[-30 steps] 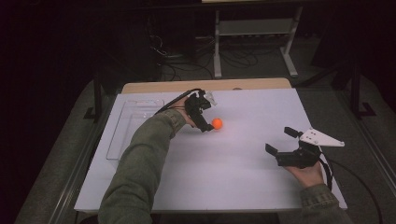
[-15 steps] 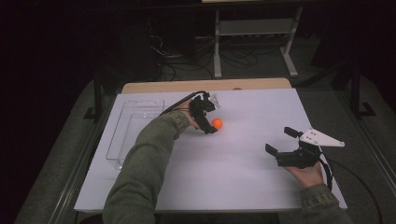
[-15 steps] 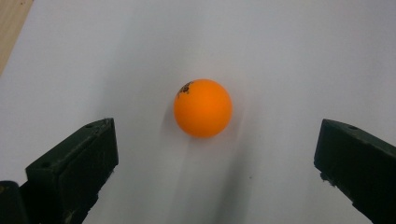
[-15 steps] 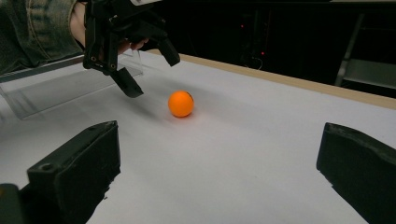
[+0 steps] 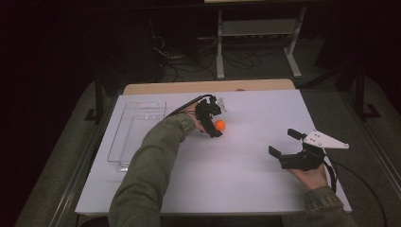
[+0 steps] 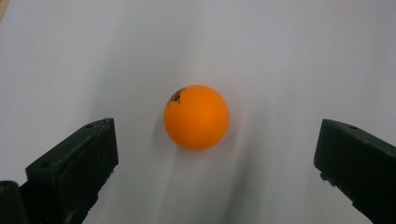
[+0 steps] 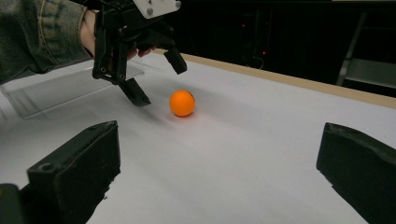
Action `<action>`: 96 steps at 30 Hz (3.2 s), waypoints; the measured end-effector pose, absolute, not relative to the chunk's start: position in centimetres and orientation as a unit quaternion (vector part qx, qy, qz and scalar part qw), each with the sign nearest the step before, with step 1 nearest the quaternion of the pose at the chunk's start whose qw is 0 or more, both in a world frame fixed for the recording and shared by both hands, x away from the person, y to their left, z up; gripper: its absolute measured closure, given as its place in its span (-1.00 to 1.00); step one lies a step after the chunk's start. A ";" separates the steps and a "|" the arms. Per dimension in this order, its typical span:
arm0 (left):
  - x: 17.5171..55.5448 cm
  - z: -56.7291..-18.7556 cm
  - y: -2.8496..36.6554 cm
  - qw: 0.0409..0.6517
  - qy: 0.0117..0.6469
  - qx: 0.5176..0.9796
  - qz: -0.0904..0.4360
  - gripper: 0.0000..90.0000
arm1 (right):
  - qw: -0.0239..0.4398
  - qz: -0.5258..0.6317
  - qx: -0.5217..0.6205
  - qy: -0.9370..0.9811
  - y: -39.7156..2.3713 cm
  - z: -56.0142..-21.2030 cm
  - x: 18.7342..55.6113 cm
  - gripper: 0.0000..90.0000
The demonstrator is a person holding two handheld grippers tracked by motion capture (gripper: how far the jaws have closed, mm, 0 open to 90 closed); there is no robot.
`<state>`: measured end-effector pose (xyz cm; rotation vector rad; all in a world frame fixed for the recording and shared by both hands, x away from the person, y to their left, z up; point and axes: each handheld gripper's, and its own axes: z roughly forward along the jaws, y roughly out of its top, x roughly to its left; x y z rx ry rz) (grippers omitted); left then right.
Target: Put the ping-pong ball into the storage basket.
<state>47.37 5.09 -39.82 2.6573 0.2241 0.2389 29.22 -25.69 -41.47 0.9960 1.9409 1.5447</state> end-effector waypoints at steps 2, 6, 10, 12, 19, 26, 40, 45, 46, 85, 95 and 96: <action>47.4 -39.9 5.0 0.232 0.082 0.965 0.087 -1.00 | 0.232 0.562 0.362 0.706 -25.7 -41.5 29.2 -1.00; 47.5 -39.9 4.8 0.230 0.082 0.966 0.087 -1.00 | 0.231 0.562 0.362 0.707 -25.7 -41.5 29.2 -1.00; 47.6 -40.1 4.5 0.223 0.079 0.968 0.084 -1.00 | 0.231 0.563 0.362 0.707 -25.6 -41.5 29.2 -1.00; 47.6 -40.2 4.3 0.224 0.079 0.968 0.082 -1.00 | 0.231 0.563 0.362 0.707 -25.6 -41.5 29.2 -1.00; 47.8 -40.7 3.8 0.224 0.075 0.968 0.085 -1.00 | 0.232 0.563 0.362 0.705 -25.7 -41.4 29.2 -1.00; 47.9 -41.4 3.7 0.218 0.075 0.970 0.079 -1.00 | 0.231 0.563 0.361 0.706 -25.7 -41.5 29.2 -1.00; 48.6 -41.8 4.0 0.215 0.076 0.970 0.080 -0.86 | 0.231 0.563 0.360 0.707 -25.6 -41.5 29.2 -1.00; 48.9 -41.7 4.2 0.219 0.078 0.969 0.079 -0.69 | 0.232 0.564 0.360 0.706 -25.7 -41.4 29.2 -1.00; 49.0 -41.7 4.3 0.221 0.080 0.969 0.079 -0.69 | 0.232 0.563 0.360 0.706 -25.7 -41.4 29.2 -1.00; 48.8 -41.5 4.1 0.208 0.063 0.972 0.090 0.12 | 0.233 0.562 0.360 0.707 -25.6 -41.4 29.2 -1.00; 48.5 -40.5 4.3 0.210 0.064 0.971 0.097 0.12 | 0.236 0.565 0.360 0.704 -25.7 -41.3 29.1 -1.00; 48.4 -40.3 4.4 0.211 0.064 0.971 0.097 0.13 | 0.236 0.565 0.360 0.704 -25.7 -41.3 29.1 -1.00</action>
